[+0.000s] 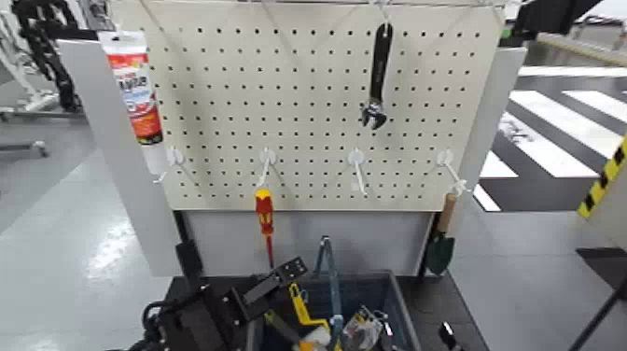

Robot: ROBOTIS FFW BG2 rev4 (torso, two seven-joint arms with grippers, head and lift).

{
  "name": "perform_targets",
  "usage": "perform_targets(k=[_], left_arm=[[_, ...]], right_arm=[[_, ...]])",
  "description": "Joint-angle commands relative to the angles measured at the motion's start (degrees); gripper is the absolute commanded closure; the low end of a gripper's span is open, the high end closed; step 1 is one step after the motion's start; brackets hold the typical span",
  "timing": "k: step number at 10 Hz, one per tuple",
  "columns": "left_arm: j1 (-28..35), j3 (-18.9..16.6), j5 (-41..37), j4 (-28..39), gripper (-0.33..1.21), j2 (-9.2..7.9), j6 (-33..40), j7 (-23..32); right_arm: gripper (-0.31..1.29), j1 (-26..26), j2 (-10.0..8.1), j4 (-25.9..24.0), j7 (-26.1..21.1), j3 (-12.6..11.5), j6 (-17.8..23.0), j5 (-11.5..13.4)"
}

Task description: Grasp the handle of the crate.

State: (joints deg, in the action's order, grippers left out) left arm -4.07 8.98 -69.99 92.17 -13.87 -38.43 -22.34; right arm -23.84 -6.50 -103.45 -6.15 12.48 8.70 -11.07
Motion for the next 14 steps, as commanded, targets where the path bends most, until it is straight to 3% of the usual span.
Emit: perform_targets(k=[1, 10, 14], left_arm=[[-3.84, 1.66, -2.69, -4.98, 0.11, 0.07, -1.91, -1.75], [-12.63, 11.06, -8.67, -17.63, 0.12, 1.57, -0.15, -7.02], [-13.16, 12.12, -10.69, -19.13, 0.15, 1.65, -0.07, -7.46]], right_arm=[[0.14, 0.11, 0.0, 0.01, 0.0, 0.18, 0.0, -0.09], [0.15, 0.64, -0.27, 0.36, 0.18, 0.53, 0.0, -0.7], [0.15, 0.82, -0.35, 0.53, 0.35, 0.53, 0.0, -0.88]])
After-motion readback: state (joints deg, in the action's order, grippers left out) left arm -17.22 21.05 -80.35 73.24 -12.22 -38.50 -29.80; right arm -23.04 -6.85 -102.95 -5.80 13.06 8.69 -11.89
